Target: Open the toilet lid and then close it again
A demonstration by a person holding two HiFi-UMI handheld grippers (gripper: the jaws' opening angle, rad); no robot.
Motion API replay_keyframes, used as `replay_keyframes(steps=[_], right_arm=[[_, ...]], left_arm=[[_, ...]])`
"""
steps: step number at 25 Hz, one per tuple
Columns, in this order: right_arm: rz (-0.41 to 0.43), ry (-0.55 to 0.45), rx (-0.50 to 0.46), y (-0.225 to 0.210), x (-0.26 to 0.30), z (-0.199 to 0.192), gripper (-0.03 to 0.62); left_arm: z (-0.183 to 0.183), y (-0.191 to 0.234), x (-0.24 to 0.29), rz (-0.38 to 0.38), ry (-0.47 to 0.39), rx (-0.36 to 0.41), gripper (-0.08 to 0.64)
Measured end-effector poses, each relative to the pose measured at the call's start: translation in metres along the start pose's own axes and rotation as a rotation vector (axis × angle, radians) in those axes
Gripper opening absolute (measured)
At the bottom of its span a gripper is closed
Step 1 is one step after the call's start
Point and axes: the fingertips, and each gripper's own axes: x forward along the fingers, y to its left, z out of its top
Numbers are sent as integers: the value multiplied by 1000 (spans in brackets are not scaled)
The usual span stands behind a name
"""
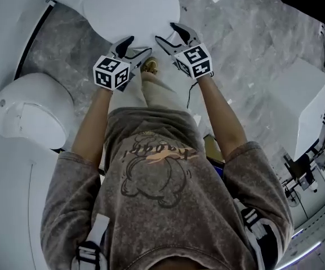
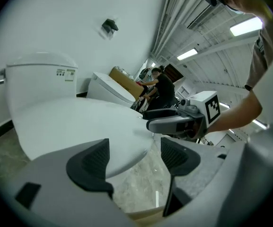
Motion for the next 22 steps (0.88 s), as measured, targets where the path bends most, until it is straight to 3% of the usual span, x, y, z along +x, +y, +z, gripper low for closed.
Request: replay_keyframes(steps=[7, 12, 17, 22], right_arm=[[-61, -42, 101, -28, 28, -67, 281], [-79, -19, 148, -40, 37, -115, 281], [-112, 43, 149, -47, 75, -167, 281], [-133, 91, 204, -61, 92, -196, 281]], left_arm=[[-53, 19, 43, -15, 39, -1, 273], [-91, 21, 69, -32, 99, -12, 273], [-133, 51, 93, -41, 154, -42, 273], [-156, 62, 114, -38, 196, -39, 273]])
